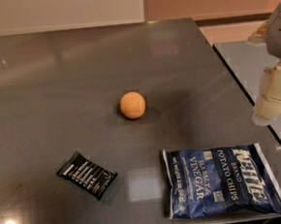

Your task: Move orange near rxbar chocolate

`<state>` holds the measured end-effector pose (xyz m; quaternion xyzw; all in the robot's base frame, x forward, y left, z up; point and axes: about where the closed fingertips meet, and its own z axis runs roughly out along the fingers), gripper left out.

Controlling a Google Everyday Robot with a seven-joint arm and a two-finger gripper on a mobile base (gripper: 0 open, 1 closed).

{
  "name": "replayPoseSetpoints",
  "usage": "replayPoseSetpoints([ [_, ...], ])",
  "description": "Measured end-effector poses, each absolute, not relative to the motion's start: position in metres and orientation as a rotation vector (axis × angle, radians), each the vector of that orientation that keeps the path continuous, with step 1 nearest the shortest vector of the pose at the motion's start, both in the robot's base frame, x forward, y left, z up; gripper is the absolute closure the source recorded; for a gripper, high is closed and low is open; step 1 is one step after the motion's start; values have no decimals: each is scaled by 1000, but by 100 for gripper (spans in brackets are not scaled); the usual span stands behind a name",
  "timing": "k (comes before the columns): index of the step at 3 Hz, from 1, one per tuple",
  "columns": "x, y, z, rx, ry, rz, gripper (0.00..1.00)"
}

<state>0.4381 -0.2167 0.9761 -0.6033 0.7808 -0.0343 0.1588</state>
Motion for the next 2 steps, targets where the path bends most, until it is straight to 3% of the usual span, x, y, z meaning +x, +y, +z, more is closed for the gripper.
replayPoseSetpoints([
  [2,446,-212,977,-1708,2217,-63,0],
])
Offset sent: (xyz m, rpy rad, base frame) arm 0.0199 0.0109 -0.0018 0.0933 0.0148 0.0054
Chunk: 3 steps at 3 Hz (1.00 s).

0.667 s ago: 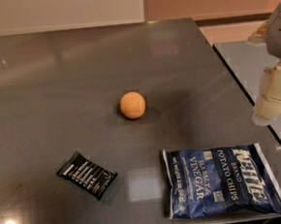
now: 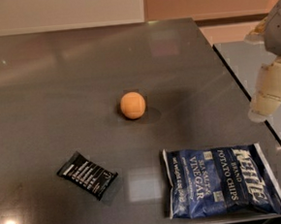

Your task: Move orange near rxbar chocolate

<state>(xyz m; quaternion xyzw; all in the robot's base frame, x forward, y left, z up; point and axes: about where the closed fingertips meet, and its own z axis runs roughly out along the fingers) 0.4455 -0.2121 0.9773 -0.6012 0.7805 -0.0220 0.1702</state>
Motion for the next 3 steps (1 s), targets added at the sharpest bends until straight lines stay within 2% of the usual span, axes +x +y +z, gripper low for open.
replayPoseSetpoints([
  [2,487,-174,971,-1652,2129,96,0],
  [3,500,-138,963,-1656,2049,191,0],
])
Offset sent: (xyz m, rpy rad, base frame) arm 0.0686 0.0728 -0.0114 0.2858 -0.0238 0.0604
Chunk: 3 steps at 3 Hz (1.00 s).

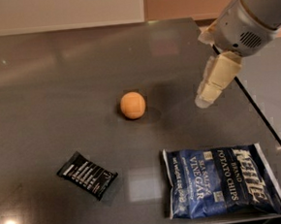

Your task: Move orange near rxbar chocolate

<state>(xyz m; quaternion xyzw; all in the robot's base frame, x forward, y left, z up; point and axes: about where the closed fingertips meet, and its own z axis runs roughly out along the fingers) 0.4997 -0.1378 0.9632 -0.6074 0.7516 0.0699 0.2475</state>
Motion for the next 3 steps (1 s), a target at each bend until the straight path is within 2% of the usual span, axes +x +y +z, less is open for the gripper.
replayPoseSetpoints([
  [3,537,-39,911,-1745,1926,269,0],
])
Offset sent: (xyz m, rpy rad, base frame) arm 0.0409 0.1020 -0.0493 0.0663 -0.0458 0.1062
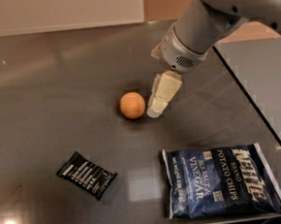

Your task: Move orange near rxbar chocolate

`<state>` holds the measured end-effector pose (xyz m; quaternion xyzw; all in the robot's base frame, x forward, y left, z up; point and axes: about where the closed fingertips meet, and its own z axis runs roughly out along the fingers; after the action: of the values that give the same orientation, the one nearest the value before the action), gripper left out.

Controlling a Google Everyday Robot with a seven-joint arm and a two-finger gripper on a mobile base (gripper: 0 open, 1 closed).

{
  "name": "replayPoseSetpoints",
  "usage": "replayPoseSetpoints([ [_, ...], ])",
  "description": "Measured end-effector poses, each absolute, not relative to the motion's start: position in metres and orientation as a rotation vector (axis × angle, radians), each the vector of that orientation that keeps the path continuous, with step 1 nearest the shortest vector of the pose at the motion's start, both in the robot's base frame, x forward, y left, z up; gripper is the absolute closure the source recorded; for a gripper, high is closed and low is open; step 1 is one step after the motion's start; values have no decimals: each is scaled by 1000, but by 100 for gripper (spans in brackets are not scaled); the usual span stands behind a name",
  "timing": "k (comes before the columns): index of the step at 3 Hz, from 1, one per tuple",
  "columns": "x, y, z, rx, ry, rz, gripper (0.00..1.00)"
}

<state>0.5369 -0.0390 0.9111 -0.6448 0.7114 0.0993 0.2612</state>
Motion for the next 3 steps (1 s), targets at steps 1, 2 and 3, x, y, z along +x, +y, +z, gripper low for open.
replayPoseSetpoints([
  [1,546,-20,896,-1780,1918,287,0],
  [2,548,6,861,-1886,1945,318,0],
  [3,549,12,853,-1910,1951,325,0],
])
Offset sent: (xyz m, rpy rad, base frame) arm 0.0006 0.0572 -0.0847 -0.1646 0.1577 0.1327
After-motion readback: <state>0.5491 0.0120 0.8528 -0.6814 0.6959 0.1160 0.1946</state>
